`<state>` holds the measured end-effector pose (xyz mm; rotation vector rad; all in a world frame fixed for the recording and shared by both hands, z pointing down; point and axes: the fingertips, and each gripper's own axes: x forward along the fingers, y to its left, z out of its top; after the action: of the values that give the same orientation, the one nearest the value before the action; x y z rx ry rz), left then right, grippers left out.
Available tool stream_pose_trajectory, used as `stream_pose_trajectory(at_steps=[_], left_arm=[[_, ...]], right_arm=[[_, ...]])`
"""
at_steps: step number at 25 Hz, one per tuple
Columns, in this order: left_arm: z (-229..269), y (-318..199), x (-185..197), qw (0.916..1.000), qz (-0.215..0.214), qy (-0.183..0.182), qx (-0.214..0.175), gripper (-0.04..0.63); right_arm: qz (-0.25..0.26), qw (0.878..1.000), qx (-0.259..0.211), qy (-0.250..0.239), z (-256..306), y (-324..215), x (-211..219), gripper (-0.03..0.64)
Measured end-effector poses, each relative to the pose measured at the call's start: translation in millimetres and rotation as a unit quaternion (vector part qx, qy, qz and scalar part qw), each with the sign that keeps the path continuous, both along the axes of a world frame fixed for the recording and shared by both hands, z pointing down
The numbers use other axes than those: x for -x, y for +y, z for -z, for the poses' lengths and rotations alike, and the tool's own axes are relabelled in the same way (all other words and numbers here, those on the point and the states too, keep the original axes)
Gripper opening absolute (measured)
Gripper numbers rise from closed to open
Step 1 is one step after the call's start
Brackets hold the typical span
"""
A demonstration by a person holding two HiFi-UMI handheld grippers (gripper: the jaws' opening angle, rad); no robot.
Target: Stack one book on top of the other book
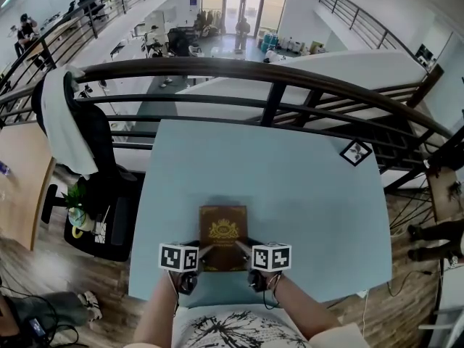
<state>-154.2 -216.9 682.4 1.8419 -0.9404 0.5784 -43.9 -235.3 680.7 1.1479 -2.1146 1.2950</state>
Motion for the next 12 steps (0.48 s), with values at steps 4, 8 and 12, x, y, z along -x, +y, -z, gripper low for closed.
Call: stream_pose_trajectory(at_steps=[4,8,12], left_arm=[[-3.1,-0.4,2.4,1.0000,-0.001,0.005,0.003,0.229],[-3.8,-0.4,1.3,1.0000,0.000,0.006,-0.001,0.229],[-4.2,0.3,-0.1,1.0000,0.002,0.006,-0.006,0.229]], right_arm=[[0.000,1.000,-0.001,0.005,-2.8,-0.5,2.1,0.164],[0.004,1.000,-0.001,0.013,-3.9,-0.4,1.0,0.164],[0.007,1.000,-0.004,0.027,-4.5,0.1,-0.2,0.165]])
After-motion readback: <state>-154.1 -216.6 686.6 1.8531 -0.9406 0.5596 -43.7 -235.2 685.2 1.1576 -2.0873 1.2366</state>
